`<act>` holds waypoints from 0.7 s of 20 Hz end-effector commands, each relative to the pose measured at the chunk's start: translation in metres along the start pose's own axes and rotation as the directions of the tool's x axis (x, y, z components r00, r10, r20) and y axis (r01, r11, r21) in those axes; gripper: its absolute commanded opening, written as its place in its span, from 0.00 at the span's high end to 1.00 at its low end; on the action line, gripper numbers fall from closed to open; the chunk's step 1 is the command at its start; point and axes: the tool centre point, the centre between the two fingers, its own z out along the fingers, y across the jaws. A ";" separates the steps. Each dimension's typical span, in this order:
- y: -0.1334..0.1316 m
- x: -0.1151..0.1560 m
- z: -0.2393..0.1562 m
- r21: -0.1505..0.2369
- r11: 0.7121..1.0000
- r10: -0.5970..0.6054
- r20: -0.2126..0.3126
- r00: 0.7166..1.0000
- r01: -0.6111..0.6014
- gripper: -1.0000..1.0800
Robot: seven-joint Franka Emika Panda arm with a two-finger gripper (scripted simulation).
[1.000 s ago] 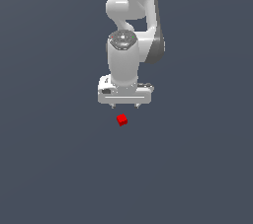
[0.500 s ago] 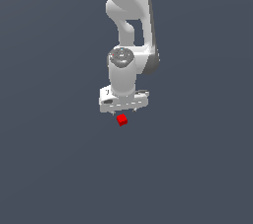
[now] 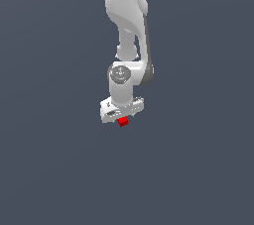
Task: Pick up the red cube and move it to a goal position.
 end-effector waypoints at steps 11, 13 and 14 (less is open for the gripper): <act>0.004 -0.001 0.025 -0.004 0.997 -0.080 0.000 0.997 0.080 1.00; 0.004 -0.001 0.025 -0.004 0.997 -0.080 0.000 0.997 0.080 1.00; 0.004 -0.001 0.025 -0.004 0.997 -0.080 0.000 0.997 0.080 1.00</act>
